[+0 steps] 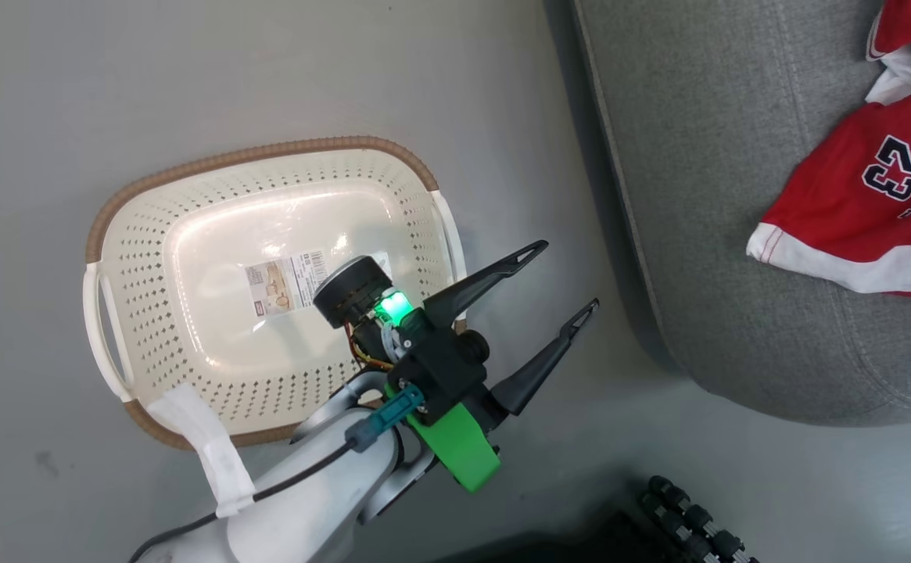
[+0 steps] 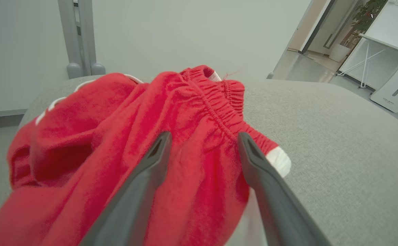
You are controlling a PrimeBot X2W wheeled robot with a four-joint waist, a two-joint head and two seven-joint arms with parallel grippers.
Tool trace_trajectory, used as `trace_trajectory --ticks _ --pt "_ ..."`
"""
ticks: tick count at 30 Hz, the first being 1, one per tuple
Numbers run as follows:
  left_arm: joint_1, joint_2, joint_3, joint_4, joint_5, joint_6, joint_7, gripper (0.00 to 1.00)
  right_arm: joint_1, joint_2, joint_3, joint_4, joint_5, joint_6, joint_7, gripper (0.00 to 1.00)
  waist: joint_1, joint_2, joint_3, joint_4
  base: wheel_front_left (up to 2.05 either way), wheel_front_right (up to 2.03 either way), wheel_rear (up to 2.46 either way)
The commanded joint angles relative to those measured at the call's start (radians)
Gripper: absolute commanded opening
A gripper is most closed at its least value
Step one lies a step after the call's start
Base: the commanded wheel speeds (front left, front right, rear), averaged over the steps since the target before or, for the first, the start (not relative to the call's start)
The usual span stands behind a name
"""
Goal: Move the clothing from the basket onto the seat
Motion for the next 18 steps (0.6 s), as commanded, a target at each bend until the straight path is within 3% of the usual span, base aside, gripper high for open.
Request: trace_trajectory --ticks 1,8,18 --pt "0.025 0.001 0.013 0.007 -0.017 0.006 -0.01 1.0 0.055 0.025 0.012 -0.029 -0.008 -0.001 0.0 1.0 -0.0001 0.0 -0.076 -0.037 0.0 0.0 0.0" --pt "0.123 -0.018 0.111 0.03 -0.084 0.07 -0.032 1.0 0.239 0.106 0.106 -0.153 0.014 -0.001 0.0 1.0 -0.0001 0.0 -0.235 -0.035 0.0 0.0 0.0" --pt "0.301 -0.088 0.325 0.02 -0.06 0.144 -0.033 1.0 0.396 0.11 0.221 -0.23 -0.021 -0.001 0.0 1.0 -0.0001 0.0 -0.474 0.091 0.0 0.0 0.0"
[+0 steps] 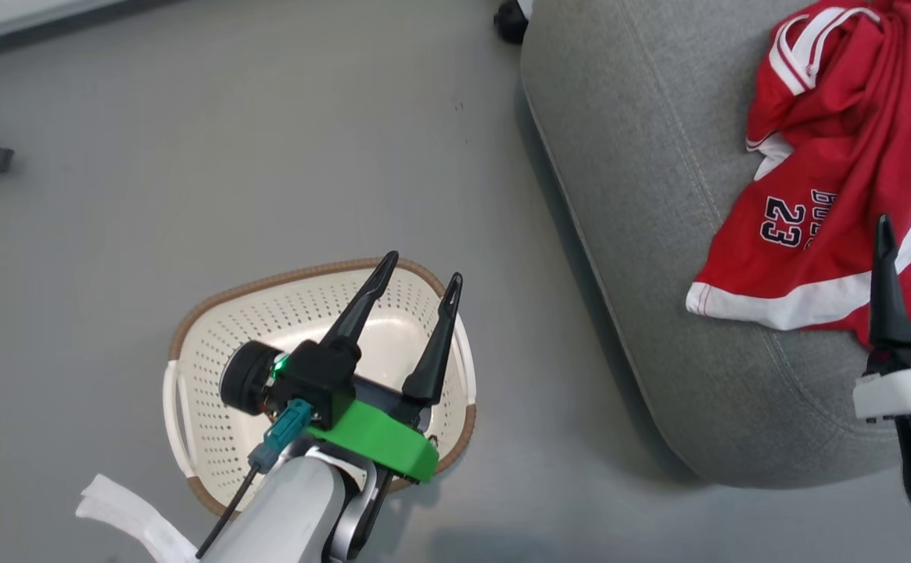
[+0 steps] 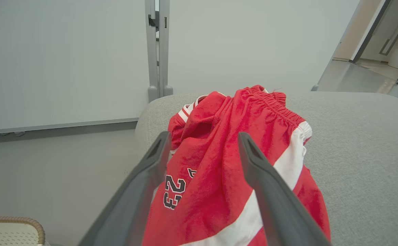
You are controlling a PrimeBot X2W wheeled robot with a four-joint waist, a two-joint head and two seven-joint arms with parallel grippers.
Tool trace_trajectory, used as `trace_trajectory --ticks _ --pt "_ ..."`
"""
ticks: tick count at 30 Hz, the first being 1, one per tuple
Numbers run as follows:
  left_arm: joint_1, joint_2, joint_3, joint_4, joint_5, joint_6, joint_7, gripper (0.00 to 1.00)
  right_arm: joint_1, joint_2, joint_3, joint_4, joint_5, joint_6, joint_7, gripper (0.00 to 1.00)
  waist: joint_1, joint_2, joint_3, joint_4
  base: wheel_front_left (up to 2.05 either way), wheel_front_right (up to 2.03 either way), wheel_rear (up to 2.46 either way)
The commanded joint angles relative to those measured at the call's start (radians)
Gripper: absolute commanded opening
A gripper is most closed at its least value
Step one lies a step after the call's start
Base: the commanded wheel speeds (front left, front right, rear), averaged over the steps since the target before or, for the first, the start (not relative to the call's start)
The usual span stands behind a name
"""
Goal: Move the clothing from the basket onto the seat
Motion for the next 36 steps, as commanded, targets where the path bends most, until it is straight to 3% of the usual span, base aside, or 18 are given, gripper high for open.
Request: trace_trajectory --ticks 1,12,20,36 --pt "0.042 -0.013 0.027 0.001 0.015 0.004 -0.003 1.0 0.029 -0.001 0.012 0.004 -0.004 -0.001 0.0 1.0 0.0 0.0 -0.162 0.102 0.0 0.0 0.0" --pt "0.262 -0.054 0.34 -0.046 0.128 -0.013 -0.003 1.0 0.105 0.024 0.138 0.056 -0.018 -0.001 0.0 1.0 0.0 0.0 -0.333 0.239 0.0 0.0 0.0" --pt "0.406 -0.082 0.512 -0.077 0.184 -0.061 -0.002 1.0 0.154 0.069 0.197 0.058 -0.012 -0.001 0.0 1.0 0.0 0.0 -0.413 0.276 0.0 0.0 0.0" --pt "0.567 -0.11 0.595 -0.146 0.267 -0.107 -0.002 1.0 0.27 0.122 0.261 -0.006 -0.058 -0.001 0.0 1.0 0.0 0.0 -0.465 0.237 0.0 0.0 0.0"
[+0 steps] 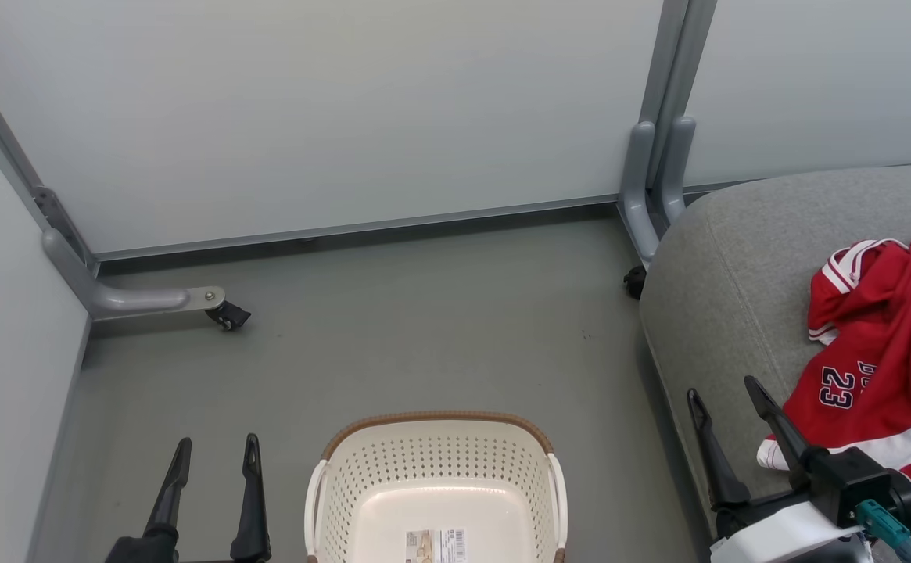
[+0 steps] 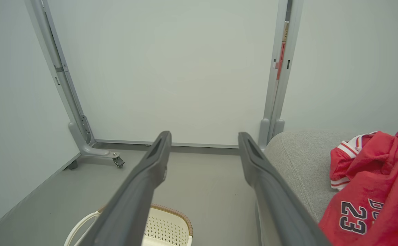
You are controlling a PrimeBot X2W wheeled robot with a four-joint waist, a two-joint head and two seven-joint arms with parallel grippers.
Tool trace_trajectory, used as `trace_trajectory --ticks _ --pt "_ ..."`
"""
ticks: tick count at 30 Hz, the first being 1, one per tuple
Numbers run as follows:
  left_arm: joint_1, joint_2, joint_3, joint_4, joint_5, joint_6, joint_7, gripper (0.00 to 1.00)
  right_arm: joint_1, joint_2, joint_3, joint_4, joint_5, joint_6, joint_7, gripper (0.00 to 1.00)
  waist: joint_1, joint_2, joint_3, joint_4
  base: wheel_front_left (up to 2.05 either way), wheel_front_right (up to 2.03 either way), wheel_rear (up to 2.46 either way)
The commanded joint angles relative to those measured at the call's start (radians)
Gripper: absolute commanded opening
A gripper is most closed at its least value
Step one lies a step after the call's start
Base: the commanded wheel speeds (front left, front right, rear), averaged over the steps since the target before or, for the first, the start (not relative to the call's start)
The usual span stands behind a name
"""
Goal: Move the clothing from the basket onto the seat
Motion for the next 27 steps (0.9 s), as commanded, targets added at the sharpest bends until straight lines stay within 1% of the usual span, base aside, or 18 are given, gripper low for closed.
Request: trace_trajectory --ticks 1,5,14,18,19,24,27 --pt "0.009 -0.001 0.007 0.002 0.012 -0.006 0.0 1.0 0.008 -0.001 0.002 -0.001 -0.002 -0.001 0.0 1.0 0.0001 0.0 0.0 -0.004 0.0 0.0 0.0" --pt "-0.001 -0.002 0.007 0.01 0.019 -0.012 0.0 1.0 -0.001 -0.003 0.012 0.006 -0.005 -0.001 0.0 1.0 0.0001 0.0 -0.001 -0.008 0.0 0.0 0.0" --pt "-0.013 -0.002 -0.014 0.025 0.008 0.001 0.0 1.0 0.001 -0.01 0.01 0.01 0.0 -0.001 0.0 1.0 0.0001 0.0 -0.006 -0.008 0.0 0.0 0.0" --pt "-0.012 -0.002 -0.03 0.046 0.026 -0.011 0.0 1.0 0.002 -0.009 0.01 0.017 0.0 -0.001 0.0 1.0 0.0001 0.0 -0.011 -0.008 0.0 0.0 0.0" --pt "-0.003 -0.002 -0.031 0.051 0.021 -0.006 0.0 0.0 0.001 -0.004 0.012 0.018 -0.001 0.0 0.0 0.0 0.0001 0.0 -0.011 -0.008 0.0 0.0 0.0" --pt "0.005 -0.003 -0.039 0.097 0.021 -0.006 0.0 0.0 0.015 0.006 0.016 0.064 -0.001 0.0 0.001 0.0 0.0001 0.0 -0.011 -0.008 0.0 0.0 0.0" --pt "-0.004 0.0 -0.035 0.101 -0.039 -0.008 0.011 0.0 0.011 0.006 0.012 0.069 0.058 0.0 0.013 0.0 0.0001 0.0 -0.009 -0.009 0.0 0.0 0.0"
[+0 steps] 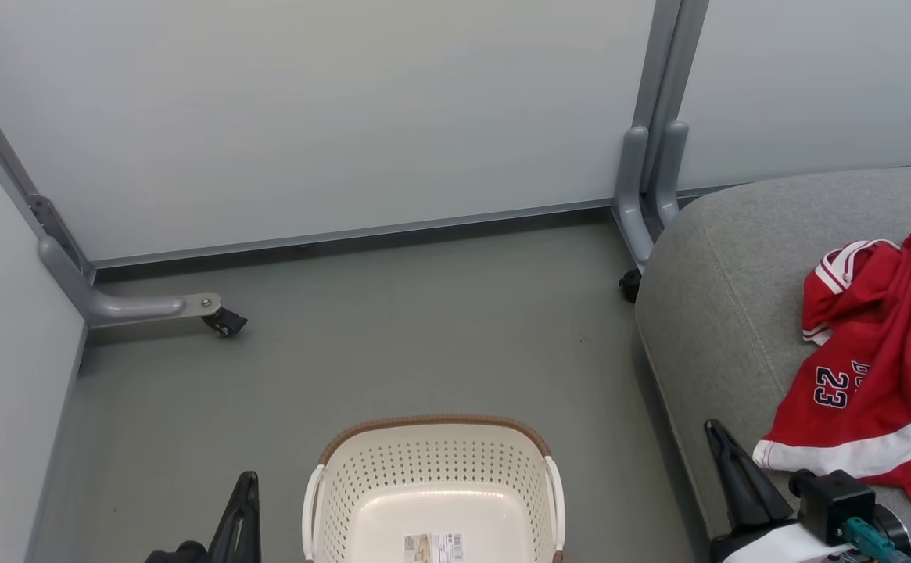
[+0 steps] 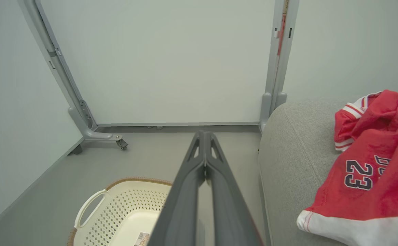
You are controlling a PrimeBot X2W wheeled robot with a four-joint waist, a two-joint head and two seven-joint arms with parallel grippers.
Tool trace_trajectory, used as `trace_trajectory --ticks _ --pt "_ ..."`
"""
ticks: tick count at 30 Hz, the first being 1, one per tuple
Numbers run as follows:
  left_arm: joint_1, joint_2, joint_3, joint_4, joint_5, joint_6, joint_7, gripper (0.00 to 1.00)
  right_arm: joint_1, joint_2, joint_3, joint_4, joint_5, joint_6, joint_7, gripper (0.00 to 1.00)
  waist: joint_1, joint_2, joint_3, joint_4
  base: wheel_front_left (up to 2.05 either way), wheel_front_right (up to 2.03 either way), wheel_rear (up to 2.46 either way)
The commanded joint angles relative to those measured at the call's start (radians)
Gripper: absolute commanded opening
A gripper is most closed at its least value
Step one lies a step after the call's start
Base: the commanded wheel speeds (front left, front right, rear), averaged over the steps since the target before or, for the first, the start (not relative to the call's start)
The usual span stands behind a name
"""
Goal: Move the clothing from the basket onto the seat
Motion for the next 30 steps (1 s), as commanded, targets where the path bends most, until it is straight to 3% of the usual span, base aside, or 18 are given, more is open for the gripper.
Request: trace_trajectory --ticks 1,30 --pt "-0.014 0.003 0.006 -0.013 -0.049 -0.002 0.007 0.0 -0.016 -0.003 -0.006 -0.012 0.048 0.0 0.007 0.0 0.0 0.0 0.001 0.0 0.0 0.0 0.0" --pt "-0.123 0.024 0.052 0.032 -0.567 -0.029 0.115 0.0 -0.086 -0.008 -0.058 0.027 0.554 0.0 0.123 0.0 0.0 0.0 0.018 -0.008 0.0 0.0 0.0"
